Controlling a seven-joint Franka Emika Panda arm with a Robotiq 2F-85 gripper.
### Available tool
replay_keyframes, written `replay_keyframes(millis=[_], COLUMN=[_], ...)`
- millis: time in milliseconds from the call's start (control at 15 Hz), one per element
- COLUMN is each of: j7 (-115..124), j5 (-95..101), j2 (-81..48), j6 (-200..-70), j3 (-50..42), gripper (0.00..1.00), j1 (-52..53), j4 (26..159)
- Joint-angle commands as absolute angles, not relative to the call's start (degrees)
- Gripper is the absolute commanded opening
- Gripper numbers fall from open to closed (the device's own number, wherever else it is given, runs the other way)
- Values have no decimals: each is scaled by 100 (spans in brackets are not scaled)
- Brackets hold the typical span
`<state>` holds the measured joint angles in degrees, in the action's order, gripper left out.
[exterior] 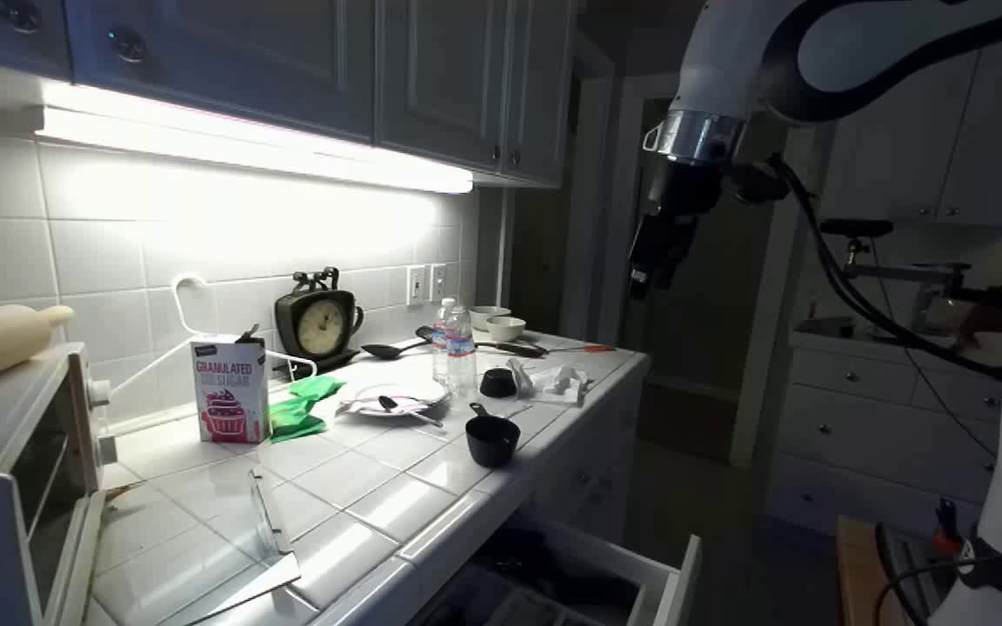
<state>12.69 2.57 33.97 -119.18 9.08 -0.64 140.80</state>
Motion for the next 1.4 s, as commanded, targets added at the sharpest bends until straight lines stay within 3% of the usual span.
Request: replay_keyframes(millis=[0,333,667,933,1333], j7=[1299,1299,2341,1884,1068], j5=[297,297,1083,742,-7], j2=[3389,3389,2921,2243,1434], j6=[-11908,-11908,-13378,-14453,-14700], j3=[852,852,950,493,-175], gripper=[100,100,100,100,100], j1=[2,2,-720,-710,-528], j4=[14071,14071,14068,13991,13679])
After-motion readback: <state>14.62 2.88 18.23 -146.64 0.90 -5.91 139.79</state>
